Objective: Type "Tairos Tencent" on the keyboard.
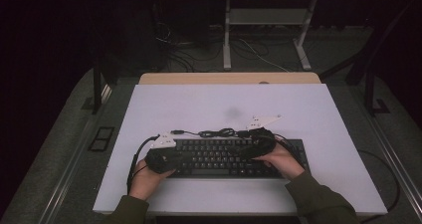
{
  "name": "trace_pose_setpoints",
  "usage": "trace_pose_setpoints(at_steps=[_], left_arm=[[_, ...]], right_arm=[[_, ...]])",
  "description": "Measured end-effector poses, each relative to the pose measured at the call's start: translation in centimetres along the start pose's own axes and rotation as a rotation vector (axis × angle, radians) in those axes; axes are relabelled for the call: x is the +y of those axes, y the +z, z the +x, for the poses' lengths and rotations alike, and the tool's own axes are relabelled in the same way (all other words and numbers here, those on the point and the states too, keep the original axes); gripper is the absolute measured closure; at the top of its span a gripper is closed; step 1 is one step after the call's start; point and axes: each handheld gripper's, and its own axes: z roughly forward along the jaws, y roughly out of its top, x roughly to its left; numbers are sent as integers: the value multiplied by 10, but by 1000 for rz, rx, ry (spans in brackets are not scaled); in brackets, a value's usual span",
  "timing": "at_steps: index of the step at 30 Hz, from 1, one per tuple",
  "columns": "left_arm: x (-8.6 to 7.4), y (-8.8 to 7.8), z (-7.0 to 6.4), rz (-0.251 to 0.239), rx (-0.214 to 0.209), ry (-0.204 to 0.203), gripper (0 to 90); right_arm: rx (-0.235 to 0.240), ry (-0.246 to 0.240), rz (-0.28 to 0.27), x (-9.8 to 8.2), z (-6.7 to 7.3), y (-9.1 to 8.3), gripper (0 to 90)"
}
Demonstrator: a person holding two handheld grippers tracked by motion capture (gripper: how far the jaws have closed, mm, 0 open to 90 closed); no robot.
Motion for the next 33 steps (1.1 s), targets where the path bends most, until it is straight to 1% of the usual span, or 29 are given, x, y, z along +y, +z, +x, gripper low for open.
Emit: trace_pose_setpoints(at_steps=[6,19,22,23,33], left_arm=[[2,2,-6,3,-39,14,887],[4,8,-13,13,-93,28,888],[4,10,-15,24,-102,36,888],[4,11,-16,24,-104,31,888],[3,21,-21,53,-131,44,888]], right_arm=[[1,-1,0,0,0,0,258],[-1,-1,1,0,0,0,258],[-1,-2,4,0,0,1,258],[-1,-2,4,0,0,1,258],[-2,-4,4,0,0,1,258]])
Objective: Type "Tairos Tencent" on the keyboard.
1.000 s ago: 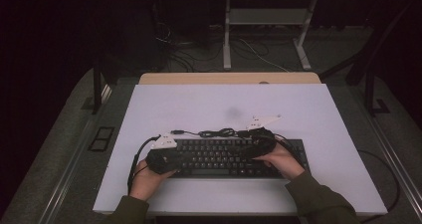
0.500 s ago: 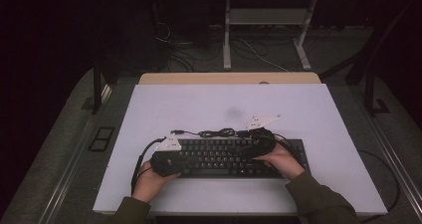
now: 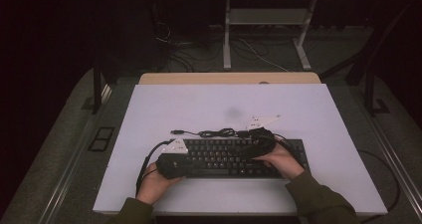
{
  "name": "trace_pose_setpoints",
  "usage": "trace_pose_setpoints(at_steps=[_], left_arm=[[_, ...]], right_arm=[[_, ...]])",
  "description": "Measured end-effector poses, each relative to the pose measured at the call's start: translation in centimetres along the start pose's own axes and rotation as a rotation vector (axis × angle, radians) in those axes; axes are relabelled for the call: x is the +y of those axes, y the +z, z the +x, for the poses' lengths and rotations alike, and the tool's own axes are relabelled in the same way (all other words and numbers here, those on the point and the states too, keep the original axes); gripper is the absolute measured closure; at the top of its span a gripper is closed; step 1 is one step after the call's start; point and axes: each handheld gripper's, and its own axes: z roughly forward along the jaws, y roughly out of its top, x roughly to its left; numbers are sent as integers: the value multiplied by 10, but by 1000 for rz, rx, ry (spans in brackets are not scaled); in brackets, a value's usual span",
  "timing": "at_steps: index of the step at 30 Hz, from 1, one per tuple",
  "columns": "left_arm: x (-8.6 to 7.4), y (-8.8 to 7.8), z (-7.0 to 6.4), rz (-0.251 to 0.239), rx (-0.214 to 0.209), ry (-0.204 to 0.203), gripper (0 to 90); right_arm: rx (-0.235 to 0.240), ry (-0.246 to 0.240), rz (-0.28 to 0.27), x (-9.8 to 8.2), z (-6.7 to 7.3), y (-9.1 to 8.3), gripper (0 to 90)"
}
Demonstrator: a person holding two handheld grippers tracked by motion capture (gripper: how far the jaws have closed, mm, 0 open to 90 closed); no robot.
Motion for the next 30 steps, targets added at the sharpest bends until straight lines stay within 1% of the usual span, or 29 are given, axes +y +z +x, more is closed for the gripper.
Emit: trace_pose_setpoints(at_steps=[1,2,5,9,18,23,25,26,28,30], left_arm=[[0,1,0,12,-3,12,888],[0,2,-1,8,-3,2,888],[0,3,0,24,-4,13,888],[-1,4,0,28,-4,9,888],[-1,8,1,54,-7,21,887],[-2,9,1,54,-16,12,887],[-3,10,1,57,-14,9,887],[-3,11,1,67,-11,11,888],[-3,11,2,66,-17,5,888],[-3,11,2,65,-15,6,888]], right_arm=[[0,1,-1,0,0,0,258],[0,1,-1,0,0,0,258],[-1,3,-3,0,0,0,258],[-1,3,-3,0,0,0,258],[-2,4,-1,0,0,0,258],[-3,5,-2,0,0,0,259],[-2,6,-2,0,0,0,258],[-2,5,-1,0,-1,0,258],[-2,5,-1,0,-1,0,258],[-3,4,-1,0,0,0,258]])
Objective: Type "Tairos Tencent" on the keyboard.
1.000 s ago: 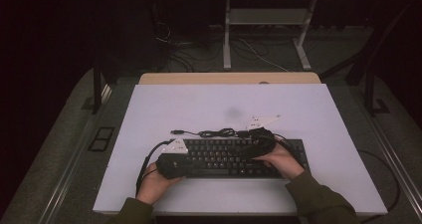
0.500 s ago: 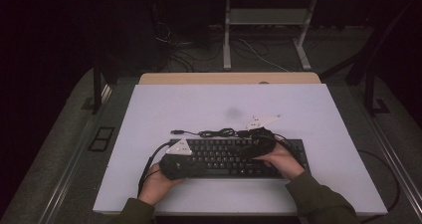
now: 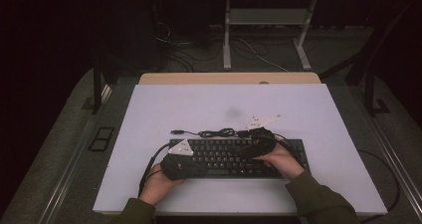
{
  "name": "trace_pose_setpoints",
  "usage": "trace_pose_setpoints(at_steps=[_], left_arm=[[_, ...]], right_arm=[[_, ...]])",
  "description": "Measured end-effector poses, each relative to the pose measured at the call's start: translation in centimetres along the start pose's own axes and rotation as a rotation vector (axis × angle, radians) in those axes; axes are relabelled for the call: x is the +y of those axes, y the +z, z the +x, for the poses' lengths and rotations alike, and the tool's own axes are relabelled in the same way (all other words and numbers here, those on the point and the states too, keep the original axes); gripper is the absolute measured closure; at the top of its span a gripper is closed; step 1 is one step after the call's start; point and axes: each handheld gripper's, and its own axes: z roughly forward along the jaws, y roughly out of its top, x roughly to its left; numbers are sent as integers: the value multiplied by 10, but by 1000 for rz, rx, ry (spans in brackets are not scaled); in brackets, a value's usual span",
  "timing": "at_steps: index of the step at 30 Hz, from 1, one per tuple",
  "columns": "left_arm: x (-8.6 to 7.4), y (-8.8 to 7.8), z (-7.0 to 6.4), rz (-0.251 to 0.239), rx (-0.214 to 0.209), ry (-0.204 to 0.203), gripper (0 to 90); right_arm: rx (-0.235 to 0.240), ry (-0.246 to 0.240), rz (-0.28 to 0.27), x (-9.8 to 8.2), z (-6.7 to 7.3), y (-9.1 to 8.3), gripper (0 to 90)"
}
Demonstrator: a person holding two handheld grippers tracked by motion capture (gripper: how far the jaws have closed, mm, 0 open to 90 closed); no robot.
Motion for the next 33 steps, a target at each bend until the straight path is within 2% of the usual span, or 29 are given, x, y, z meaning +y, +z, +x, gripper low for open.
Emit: trace_pose_setpoints(at_steps=[5,10,14,16,20,26,29,33], left_arm=[[1,-2,0,-3,1,-1,887],[1,-5,1,-36,3,-14,885],[1,-7,2,-64,6,-45,832],[1,-9,2,-72,8,-42,805],[1,-10,4,-90,19,-57,729],[2,-13,5,-108,25,-58,587],[3,-14,5,-117,32,-59,511],[2,-13,6,-120,34,-58,421]], right_arm=[[0,2,-3,0,0,0,258],[-4,6,-5,1,-1,-2,242],[-1,10,-1,1,-2,-3,210],[-1,10,0,2,-2,-3,186],[28,25,-8,3,-4,-7,181],[24,17,7,3,-4,-8,211],[26,20,6,3,-4,-10,244],[31,23,4,3,-5,-13,335]])
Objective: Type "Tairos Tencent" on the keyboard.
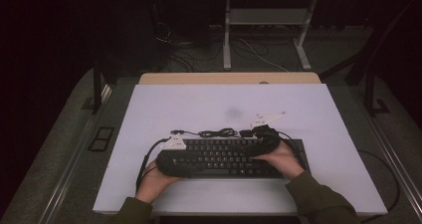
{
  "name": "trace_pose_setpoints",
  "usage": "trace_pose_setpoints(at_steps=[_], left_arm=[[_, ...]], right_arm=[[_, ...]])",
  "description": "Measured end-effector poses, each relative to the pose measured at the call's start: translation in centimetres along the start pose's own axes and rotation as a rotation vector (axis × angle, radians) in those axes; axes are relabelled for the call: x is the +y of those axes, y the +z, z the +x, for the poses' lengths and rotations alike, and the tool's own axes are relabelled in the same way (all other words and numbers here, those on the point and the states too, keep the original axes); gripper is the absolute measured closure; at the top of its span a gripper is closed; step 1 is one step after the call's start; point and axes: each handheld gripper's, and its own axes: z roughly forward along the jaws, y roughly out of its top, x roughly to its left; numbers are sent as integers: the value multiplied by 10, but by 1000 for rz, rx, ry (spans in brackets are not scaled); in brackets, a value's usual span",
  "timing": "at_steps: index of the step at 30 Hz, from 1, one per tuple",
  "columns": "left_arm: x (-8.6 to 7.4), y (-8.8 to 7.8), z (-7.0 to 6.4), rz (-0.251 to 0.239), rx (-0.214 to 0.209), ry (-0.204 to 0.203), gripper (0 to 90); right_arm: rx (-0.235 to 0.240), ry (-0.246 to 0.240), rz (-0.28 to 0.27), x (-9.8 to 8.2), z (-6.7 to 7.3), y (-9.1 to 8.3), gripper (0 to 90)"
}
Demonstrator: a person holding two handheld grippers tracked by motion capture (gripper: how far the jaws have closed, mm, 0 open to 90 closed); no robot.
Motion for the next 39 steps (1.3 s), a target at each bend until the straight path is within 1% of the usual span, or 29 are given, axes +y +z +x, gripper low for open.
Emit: trace_pose_setpoints(at_steps=[1,3,4,8,12,14,17,20,22,28,32,37,39], left_arm=[[0,0,0,-1,3,3,409],[0,0,0,-5,10,2,378],[0,0,0,-7,12,2,363],[0,0,0,-19,21,-3,336],[0,-1,0,-24,31,2,302],[0,-1,0,-28,33,6,281],[0,0,1,-36,38,0,264],[0,-1,0,-39,39,3,258],[1,-1,0,-42,40,5,256],[1,0,0,-44,53,7,219],[1,0,1,-51,60,-3,215],[1,1,1,-61,63,-6,215],[1,2,0,-58,65,-1,215]], right_arm=[[0,0,3,0,0,-1,353],[6,5,5,-1,0,-2,424],[8,7,6,-1,0,-3,446],[18,4,2,-2,0,-7,556],[27,1,-4,-3,3,-9,673],[32,-6,3,-3,4,-10,737],[36,-17,3,-4,5,-13,819],[41,-28,5,-7,6,-17,880],[51,-31,4,-9,7,-20,894],[70,-58,5,-15,11,-25,894],[73,-60,21,-21,11,-27,893],[82,-54,24,-27,7,-32,893],[81,-57,32,-29,7,-34,893]])
